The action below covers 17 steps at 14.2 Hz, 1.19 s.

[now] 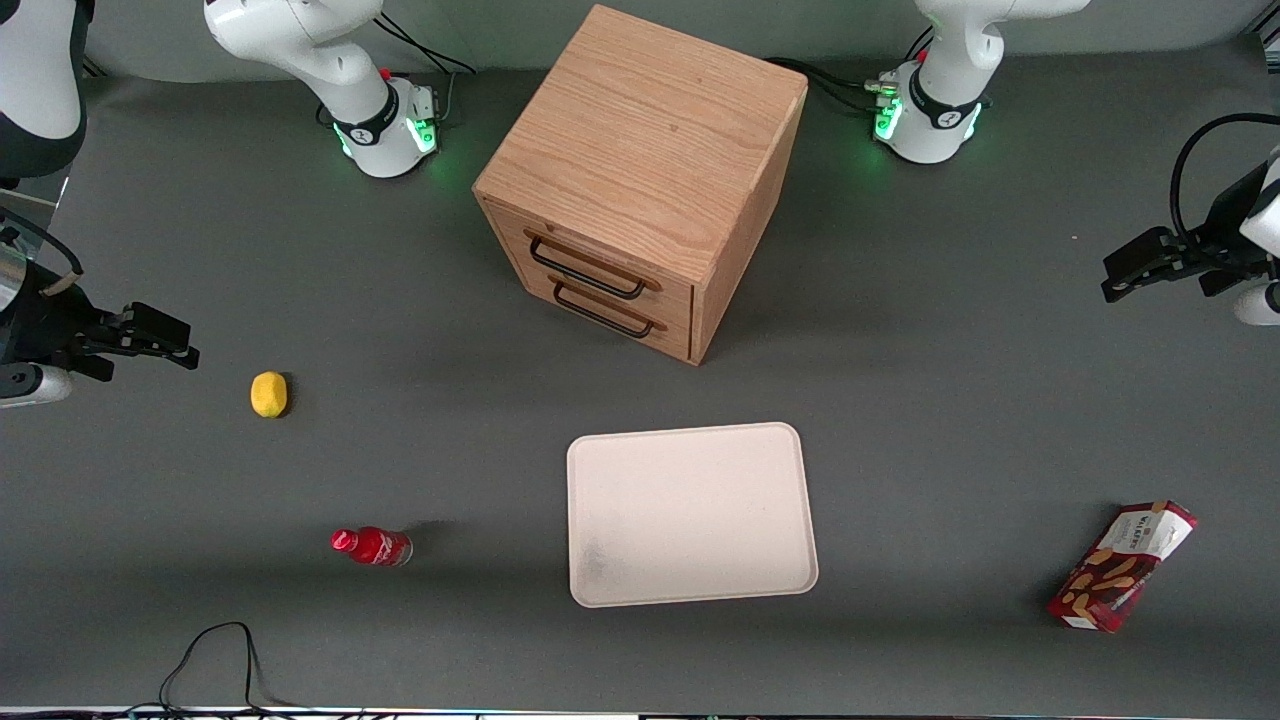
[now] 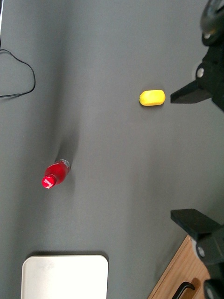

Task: Place red cookie box on tray
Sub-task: 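Move the left gripper down toward the red plaid shortbread box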

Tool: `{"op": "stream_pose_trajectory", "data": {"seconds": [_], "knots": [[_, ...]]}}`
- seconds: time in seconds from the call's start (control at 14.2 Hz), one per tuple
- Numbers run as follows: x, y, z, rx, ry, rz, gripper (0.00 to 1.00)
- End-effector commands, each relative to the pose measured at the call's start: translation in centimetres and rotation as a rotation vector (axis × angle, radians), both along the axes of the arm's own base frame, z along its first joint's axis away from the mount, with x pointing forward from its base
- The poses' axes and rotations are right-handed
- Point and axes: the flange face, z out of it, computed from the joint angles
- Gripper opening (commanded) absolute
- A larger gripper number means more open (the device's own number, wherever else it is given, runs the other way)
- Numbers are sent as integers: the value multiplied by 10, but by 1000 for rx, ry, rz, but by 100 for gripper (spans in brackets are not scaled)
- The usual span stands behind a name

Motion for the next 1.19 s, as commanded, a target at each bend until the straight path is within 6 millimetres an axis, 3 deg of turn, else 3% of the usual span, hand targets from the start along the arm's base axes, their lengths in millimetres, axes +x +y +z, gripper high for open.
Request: {"op": "stream_pose_trajectory", "data": {"seconds": [0.0,0.7,0.91,1.12], "knots": [[-10,2,6,-8,8,6,100],[-4,4,-2,-15,13,-6,100],[16,8,-17,2,0,-14,100],[52,37,-33,1,-62,-46,100]]}}
